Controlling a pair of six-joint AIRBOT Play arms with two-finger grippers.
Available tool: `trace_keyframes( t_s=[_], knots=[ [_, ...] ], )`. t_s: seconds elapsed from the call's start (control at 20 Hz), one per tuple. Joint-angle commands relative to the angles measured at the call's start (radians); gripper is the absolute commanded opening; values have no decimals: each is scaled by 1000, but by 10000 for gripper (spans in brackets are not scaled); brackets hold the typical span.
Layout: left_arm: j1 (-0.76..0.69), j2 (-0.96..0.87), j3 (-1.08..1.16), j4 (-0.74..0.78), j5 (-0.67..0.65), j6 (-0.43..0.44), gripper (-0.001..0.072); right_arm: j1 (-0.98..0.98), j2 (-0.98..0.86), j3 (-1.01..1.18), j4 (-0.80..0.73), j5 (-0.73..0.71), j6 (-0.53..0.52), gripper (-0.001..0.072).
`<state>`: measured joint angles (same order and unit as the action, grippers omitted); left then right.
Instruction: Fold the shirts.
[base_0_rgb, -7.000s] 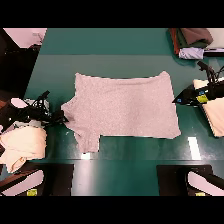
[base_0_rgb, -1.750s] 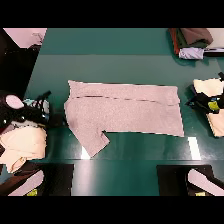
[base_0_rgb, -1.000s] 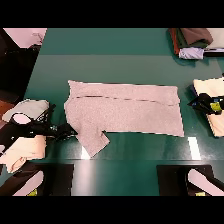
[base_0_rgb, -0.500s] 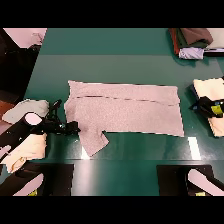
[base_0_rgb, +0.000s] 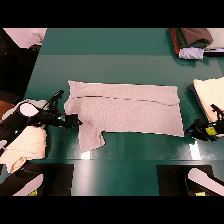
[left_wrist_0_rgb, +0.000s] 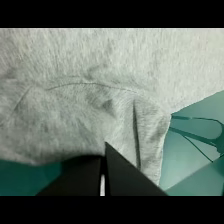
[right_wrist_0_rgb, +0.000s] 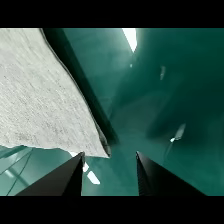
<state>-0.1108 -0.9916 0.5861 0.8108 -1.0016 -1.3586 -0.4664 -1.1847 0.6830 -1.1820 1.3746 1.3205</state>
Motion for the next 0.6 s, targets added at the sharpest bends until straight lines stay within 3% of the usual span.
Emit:
trace_keyframes(
  t_s=[0.0,0.15,0.3,0.35,0.55],
  knots=[
    [0,1,10,0,-8,5,24,35,-42,-30,87,-46,-21,384],
    [0,1,10,2,-11,5,24,86,-68,-30,89,-38,-21,354],
    [0,1,10,31,-42,5,24,111,-49,-30,74,-29,-24,75],
    [0,3,10,50,-68,5,23,111,-24,-29,60,-30,-25,14],
    [0,110,11,227,-189,-64,22,94,135,-29,-27,2,-27,13]
  ],
)
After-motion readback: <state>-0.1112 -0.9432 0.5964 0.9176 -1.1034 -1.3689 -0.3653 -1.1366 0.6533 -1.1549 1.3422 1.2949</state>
